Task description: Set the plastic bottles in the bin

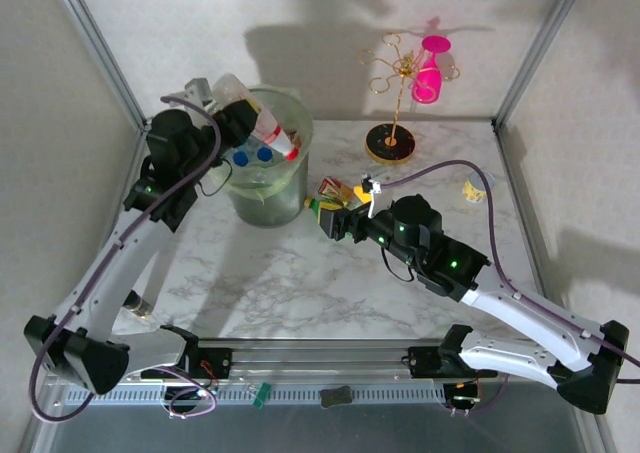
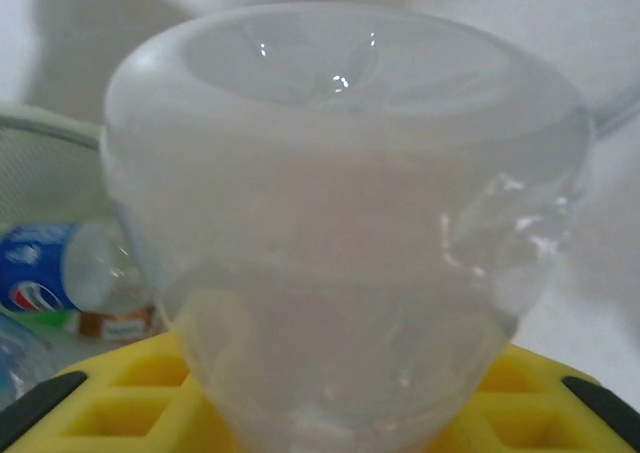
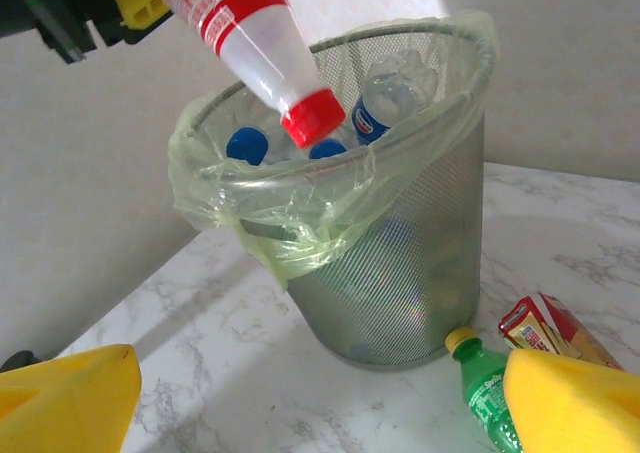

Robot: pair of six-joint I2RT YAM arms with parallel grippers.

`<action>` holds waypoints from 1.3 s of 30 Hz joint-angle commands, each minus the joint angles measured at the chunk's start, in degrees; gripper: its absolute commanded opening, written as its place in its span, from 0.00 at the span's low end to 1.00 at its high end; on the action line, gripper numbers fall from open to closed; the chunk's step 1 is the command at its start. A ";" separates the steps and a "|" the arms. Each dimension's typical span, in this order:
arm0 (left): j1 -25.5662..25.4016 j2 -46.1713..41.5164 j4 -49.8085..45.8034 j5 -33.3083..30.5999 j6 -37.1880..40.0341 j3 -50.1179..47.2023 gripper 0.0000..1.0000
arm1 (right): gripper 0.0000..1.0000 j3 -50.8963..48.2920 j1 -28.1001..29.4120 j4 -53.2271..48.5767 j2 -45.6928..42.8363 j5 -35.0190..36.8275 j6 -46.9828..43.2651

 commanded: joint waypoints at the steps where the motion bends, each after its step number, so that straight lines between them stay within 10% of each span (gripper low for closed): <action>1: 1.66 3.47 -4.38 -2.95 -2.58 4.63 0.39 | 0.94 -1.24 -0.36 -0.67 -1.36 2.25 -0.55; 17: 2.32 16.32 -12.97 -4.40 -7.81 10.93 0.28 | 0.95 -1.67 -0.86 -1.55 -1.65 3.82 -1.76; 26: 1.41 13.80 -15.54 -7.03 -7.59 11.18 0.64 | 0.95 -0.80 -1.25 -1.57 -0.23 2.78 -2.05; 39: 1.33 7.98 -17.77 -17.45 -1.78 14.20 0.68 | 0.95 -0.63 -1.51 -1.20 0.83 4.41 -2.05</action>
